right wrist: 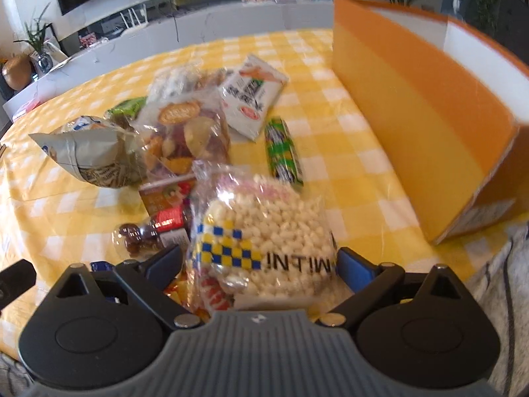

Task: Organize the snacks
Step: 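Grasp the white MILNI bag with the right tool while the left tool grasps the chip bag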

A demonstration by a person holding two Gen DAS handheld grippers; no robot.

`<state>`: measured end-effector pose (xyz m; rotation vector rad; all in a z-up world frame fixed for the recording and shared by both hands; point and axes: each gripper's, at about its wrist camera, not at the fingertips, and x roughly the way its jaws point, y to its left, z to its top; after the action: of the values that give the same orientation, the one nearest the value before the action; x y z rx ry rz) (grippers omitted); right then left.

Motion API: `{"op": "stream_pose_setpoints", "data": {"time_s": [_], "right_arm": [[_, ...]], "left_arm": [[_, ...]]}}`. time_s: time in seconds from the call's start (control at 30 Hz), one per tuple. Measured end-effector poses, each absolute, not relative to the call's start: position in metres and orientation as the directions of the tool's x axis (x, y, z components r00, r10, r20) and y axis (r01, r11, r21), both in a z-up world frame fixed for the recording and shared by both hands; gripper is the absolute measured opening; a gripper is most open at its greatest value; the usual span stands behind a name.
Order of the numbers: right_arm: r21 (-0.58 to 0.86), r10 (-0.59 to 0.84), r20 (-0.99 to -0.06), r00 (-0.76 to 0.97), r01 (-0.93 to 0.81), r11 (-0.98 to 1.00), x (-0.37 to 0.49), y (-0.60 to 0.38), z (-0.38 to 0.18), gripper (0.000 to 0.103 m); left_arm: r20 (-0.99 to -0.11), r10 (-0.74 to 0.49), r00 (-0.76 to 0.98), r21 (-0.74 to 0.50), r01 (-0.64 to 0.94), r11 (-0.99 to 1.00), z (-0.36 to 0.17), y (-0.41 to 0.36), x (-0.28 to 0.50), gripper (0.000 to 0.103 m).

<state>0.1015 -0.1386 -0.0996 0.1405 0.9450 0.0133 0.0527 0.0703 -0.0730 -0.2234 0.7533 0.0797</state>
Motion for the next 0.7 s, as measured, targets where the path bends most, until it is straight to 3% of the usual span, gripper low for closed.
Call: {"op": "stream_pose_setpoints", "data": {"time_s": [0.2,0.4,0.7], "right_arm": [[0.101,0.054,-0.809,0.586,0.047,0.994,0.106,-0.133,-0.102,0.096],[0.147,0.087,-0.802,0.590,0.054,0.988,0.110,-0.137,-0.103,0.100],[0.242,0.113,-0.771,0.627,0.125,0.962,0.108,-0.156,-0.100,0.092]], "left_arm": [[-0.700,-0.024,0.714,-0.236,-0.199,0.951,-0.075,0.085,0.048,0.098],[-0.656,-0.092,0.749,-0.271,-0.120,0.955,-0.068,0.079,0.042,0.098],[-0.683,-0.168,0.710,-0.221,0.018,0.975,-0.055,0.056,0.048,0.098]]}}
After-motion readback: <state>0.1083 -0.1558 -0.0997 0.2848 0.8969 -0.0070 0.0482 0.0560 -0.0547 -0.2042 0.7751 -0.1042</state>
